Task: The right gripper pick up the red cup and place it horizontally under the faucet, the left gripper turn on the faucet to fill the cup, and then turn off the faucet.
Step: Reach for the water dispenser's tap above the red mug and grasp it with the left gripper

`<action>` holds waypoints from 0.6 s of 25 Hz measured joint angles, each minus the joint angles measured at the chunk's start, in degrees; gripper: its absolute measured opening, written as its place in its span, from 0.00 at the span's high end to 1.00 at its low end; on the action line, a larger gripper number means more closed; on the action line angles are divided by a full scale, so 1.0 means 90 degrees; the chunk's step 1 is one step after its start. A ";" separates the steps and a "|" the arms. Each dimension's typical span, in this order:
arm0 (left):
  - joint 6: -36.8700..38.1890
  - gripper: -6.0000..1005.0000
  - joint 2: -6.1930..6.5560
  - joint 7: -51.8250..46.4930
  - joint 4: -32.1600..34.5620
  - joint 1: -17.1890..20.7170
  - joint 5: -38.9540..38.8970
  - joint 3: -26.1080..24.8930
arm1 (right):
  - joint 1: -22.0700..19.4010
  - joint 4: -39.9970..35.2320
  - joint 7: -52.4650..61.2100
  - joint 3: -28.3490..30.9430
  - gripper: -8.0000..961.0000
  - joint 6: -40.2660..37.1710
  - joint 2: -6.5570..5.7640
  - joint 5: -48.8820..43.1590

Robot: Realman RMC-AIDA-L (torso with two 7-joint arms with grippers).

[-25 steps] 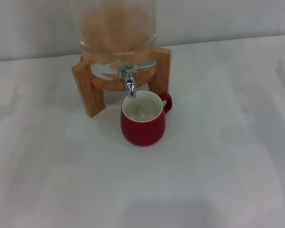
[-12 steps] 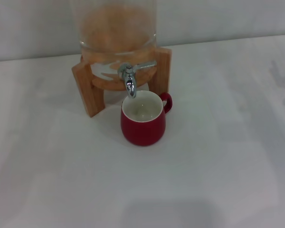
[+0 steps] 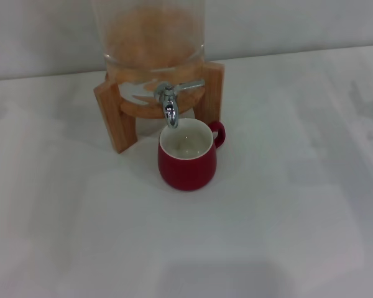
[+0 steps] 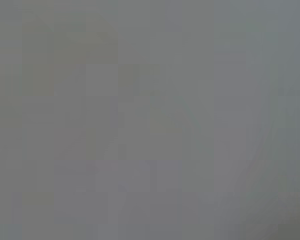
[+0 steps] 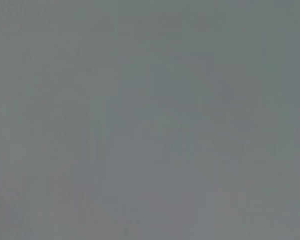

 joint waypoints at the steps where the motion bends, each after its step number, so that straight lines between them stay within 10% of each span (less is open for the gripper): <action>1: -0.0124 0.17 0.0047 -0.0756 0.0238 0.0008 0.0737 -0.0007 | 0.0010 0.0000 0.0006 -0.0003 0.28 0.0002 0.0000 0.0002; 7: -0.1939 0.17 -0.0001 -0.4218 0.1654 -0.0065 0.4525 -0.0480 | 0.0132 -0.0006 -0.0006 -0.0003 0.28 0.0122 0.0000 -0.0030; 15: -0.4436 0.17 -0.0155 -0.5553 0.2959 -0.0153 0.5569 -0.1154 | 0.0226 -0.0035 -0.0007 -0.0125 0.28 0.0182 -0.0025 -0.0041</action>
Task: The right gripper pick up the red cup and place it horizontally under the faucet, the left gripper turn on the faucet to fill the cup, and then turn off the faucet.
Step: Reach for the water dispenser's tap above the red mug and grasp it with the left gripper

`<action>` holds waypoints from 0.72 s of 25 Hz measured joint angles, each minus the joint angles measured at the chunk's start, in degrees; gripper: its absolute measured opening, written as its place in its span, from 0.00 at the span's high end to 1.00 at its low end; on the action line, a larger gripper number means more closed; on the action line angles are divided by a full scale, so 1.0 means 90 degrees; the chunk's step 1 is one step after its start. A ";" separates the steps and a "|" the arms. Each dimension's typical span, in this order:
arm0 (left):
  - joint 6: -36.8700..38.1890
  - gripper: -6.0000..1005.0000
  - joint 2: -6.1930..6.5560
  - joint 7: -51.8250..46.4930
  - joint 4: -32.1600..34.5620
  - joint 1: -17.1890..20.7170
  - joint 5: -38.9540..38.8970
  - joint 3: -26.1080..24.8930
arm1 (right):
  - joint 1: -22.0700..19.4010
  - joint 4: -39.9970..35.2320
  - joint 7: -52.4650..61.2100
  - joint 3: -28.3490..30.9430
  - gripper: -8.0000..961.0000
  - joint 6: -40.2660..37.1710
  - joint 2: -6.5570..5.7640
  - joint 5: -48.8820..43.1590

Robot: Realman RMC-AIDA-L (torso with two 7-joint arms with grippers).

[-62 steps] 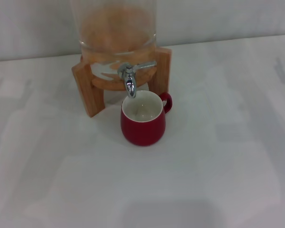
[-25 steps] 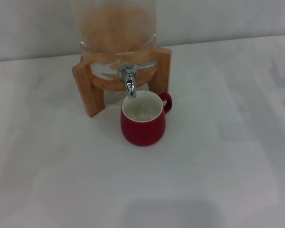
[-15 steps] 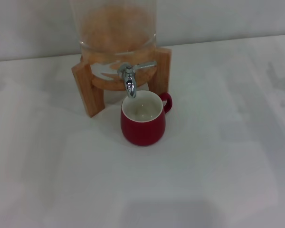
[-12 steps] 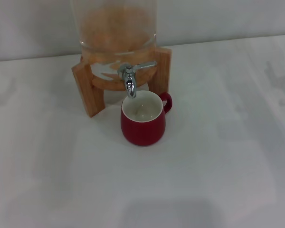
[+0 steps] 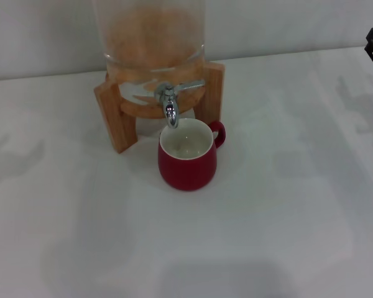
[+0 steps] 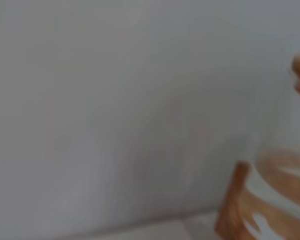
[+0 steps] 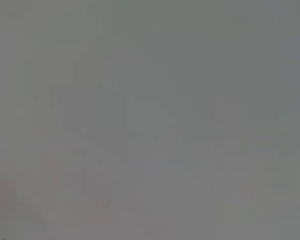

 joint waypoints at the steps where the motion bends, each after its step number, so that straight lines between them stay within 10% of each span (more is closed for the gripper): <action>1: -0.0256 0.17 0.0009 -0.0159 0.0110 -0.0023 0.0161 -0.0017 | 0.0000 -0.0006 0.0001 -0.0008 0.28 0.0013 0.0000 0.0000; 9: -0.1841 0.17 -0.0049 -0.0707 0.0719 -0.0195 0.0707 0.0053 | -0.0027 -0.0012 0.0013 -0.0188 0.29 0.0054 0.0011 0.0002; 18: -0.1351 0.17 -0.0055 0.0224 0.0691 -0.0099 0.0094 0.0014 | -0.0088 0.0019 0.0069 -0.0411 0.29 0.0032 0.0026 0.0002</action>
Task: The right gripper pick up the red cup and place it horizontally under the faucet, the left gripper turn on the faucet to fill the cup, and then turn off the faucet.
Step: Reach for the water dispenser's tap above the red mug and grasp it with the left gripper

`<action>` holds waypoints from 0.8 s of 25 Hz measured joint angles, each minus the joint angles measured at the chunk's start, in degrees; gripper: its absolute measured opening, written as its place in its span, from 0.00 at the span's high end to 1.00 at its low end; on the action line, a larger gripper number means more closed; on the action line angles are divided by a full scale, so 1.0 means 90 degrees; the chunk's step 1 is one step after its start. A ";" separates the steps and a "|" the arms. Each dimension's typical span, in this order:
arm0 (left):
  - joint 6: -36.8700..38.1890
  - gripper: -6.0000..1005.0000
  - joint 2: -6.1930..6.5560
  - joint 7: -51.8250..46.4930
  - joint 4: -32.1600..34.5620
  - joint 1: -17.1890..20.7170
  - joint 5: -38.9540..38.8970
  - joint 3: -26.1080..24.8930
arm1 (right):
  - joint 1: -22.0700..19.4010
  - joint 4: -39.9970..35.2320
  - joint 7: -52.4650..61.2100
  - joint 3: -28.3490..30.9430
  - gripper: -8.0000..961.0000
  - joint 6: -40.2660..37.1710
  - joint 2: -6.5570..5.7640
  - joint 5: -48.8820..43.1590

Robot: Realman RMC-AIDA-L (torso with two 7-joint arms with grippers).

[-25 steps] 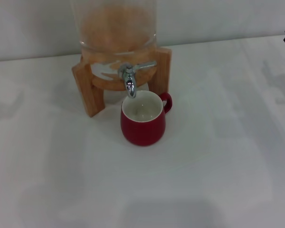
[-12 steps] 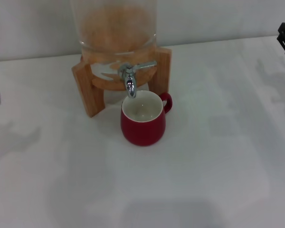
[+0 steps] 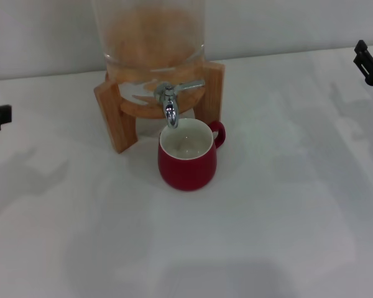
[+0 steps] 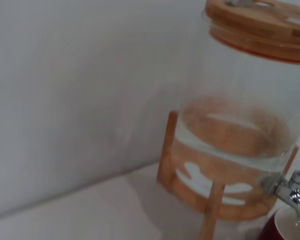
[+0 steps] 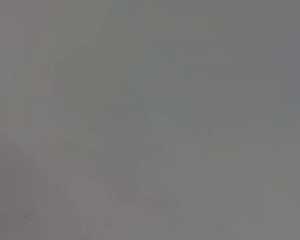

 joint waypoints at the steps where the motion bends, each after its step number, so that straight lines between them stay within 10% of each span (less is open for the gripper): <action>1: 0.0028 0.17 0.0010 0.0159 -0.0074 -0.0095 0.0010 0.0000 | -0.0002 0.0001 0.0009 -0.0029 0.29 -0.0008 0.0000 0.0001; 20: -0.0141 0.17 0.0244 0.2124 -0.2375 -0.1999 -0.0269 -0.0204 | 0.0029 -0.0053 0.0026 -0.0403 0.29 -0.0037 -0.0001 0.0014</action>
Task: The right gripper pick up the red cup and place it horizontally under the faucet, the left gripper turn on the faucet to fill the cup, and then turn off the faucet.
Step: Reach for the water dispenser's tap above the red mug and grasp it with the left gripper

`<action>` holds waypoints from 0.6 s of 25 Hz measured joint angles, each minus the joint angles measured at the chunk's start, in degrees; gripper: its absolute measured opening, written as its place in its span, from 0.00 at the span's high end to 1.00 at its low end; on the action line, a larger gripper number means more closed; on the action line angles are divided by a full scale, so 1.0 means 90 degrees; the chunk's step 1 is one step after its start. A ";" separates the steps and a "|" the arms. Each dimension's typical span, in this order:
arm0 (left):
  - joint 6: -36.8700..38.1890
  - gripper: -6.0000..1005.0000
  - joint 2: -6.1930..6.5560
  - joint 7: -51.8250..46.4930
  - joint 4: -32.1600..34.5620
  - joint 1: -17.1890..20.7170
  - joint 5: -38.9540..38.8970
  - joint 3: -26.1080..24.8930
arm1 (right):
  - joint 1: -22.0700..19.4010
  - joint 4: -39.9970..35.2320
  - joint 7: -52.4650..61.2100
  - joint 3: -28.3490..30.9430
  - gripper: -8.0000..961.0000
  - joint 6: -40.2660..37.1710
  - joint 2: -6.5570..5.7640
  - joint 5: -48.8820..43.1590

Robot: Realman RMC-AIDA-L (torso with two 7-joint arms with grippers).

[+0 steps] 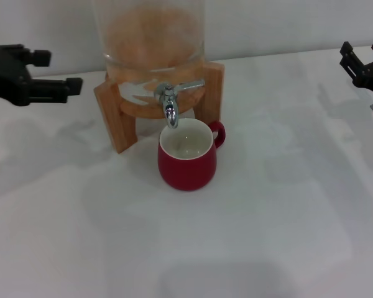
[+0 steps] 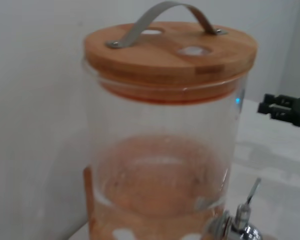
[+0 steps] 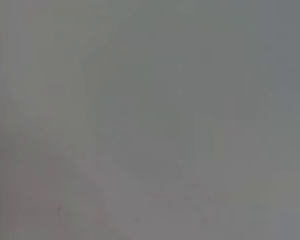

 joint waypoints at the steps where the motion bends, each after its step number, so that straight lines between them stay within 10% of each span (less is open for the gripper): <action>1: 0.0014 0.17 -0.0006 0.0092 -0.0093 -0.0063 -0.0020 0.0000 | 0.0000 0.0000 0.0000 -0.0031 0.29 0.0000 0.0000 0.0014; 15: -0.0068 0.17 -0.0082 0.0229 -0.0538 -0.0578 -0.0099 0.0069 | -0.0036 -0.0010 0.0094 -0.0173 0.29 -0.0079 0.0000 0.0035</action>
